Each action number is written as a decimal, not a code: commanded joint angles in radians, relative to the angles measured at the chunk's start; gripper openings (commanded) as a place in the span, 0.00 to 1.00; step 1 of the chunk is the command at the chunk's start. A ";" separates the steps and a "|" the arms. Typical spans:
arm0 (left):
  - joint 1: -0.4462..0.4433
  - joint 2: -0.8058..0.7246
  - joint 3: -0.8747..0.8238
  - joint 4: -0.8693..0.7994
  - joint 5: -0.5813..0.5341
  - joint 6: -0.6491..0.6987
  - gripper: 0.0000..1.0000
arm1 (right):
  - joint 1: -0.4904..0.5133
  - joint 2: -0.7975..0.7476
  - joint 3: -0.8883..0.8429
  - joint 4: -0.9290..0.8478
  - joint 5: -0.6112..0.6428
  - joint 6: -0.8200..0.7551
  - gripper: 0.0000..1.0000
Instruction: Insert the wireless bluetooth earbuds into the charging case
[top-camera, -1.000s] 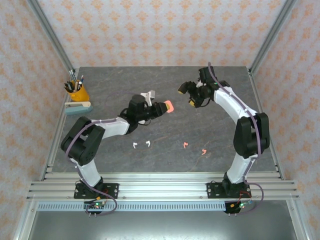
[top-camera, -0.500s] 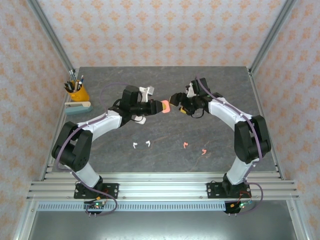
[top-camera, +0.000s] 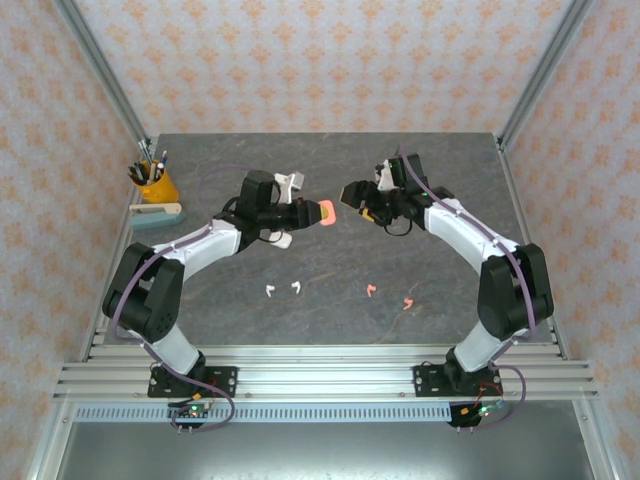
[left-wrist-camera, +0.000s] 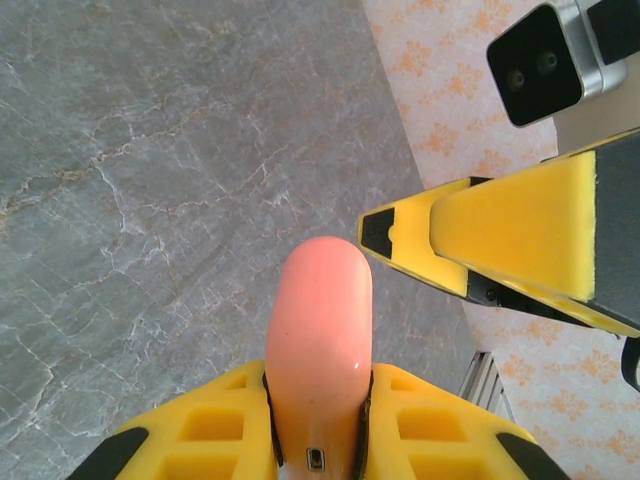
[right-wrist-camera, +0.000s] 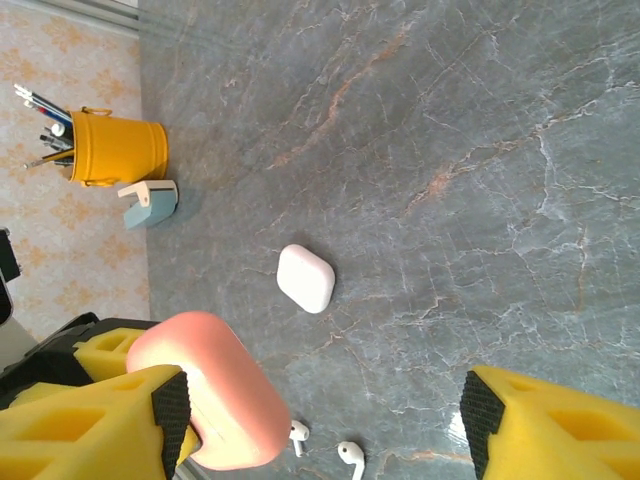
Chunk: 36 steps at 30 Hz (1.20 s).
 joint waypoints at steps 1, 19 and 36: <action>0.007 0.004 0.011 0.043 0.025 -0.005 0.07 | 0.015 -0.017 0.000 0.034 -0.036 0.012 0.73; 0.010 -0.020 0.050 0.026 0.039 -0.006 0.06 | 0.044 0.097 -0.020 0.031 0.015 -0.005 0.68; 0.020 -0.032 0.089 0.030 0.117 -0.005 0.06 | -0.061 0.000 -0.059 0.057 -0.154 -0.028 0.60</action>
